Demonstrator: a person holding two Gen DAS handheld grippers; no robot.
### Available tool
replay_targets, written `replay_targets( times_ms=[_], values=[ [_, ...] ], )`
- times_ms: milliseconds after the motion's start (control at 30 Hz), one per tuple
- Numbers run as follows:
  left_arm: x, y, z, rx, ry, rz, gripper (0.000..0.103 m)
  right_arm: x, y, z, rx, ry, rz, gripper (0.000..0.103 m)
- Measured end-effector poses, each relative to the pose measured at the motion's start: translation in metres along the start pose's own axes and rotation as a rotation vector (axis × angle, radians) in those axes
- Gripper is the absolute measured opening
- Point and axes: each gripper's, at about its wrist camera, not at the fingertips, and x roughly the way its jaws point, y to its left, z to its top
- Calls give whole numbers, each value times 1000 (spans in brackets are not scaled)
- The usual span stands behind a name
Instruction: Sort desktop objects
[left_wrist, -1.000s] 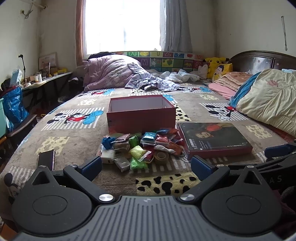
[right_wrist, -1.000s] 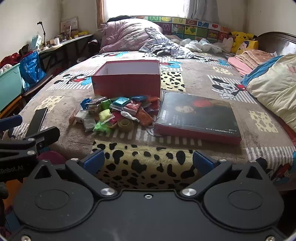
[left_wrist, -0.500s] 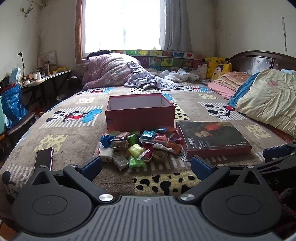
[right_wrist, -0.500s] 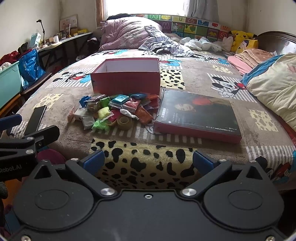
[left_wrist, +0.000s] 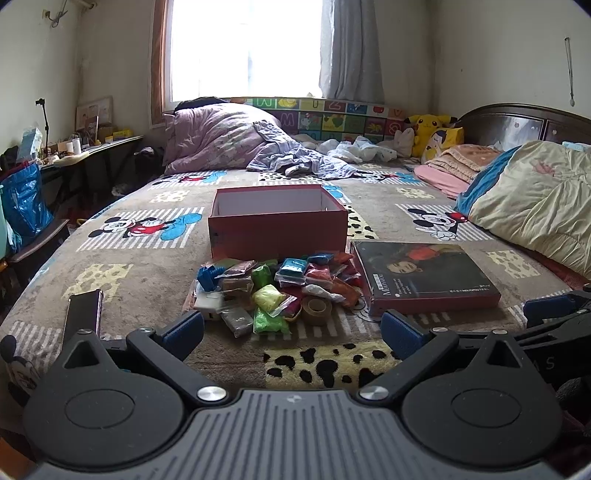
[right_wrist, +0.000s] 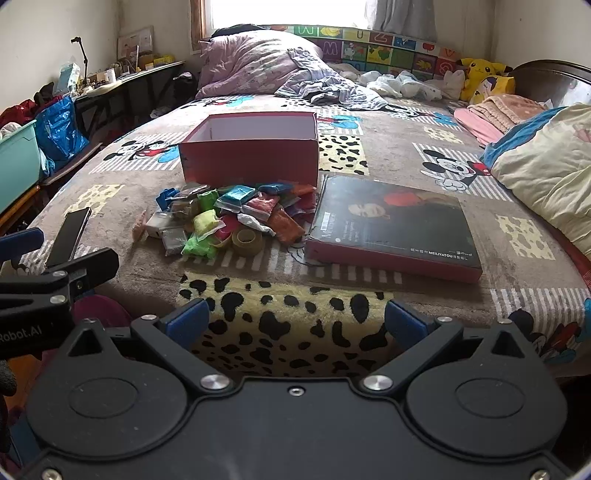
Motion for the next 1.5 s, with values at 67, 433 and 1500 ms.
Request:
replay_targets(
  times_ms=[67,433,1500],
  values=[
    [0,-1,0,1,-2,0,103,0,0,0,0,-2,0,102],
    [0,-1,-2,0,-2,-5,103,2,-1,0,3,3,1,102],
    [21,4,-4,-26,23,-4,103,19,-2,2,-3,35,2,102]
  ],
)
